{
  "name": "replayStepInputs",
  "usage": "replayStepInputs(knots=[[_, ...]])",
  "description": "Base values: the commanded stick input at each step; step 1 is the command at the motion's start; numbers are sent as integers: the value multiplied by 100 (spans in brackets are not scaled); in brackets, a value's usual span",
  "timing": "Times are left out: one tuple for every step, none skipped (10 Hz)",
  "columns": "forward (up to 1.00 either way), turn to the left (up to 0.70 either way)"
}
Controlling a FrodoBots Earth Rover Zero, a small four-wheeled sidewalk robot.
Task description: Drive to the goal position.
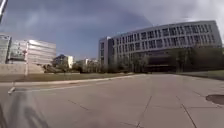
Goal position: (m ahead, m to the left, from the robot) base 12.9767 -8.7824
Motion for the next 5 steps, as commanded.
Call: replayStepInputs(knots=[[70, 0], [70, 0], [70, 0], [70, 0], [70, 0]])
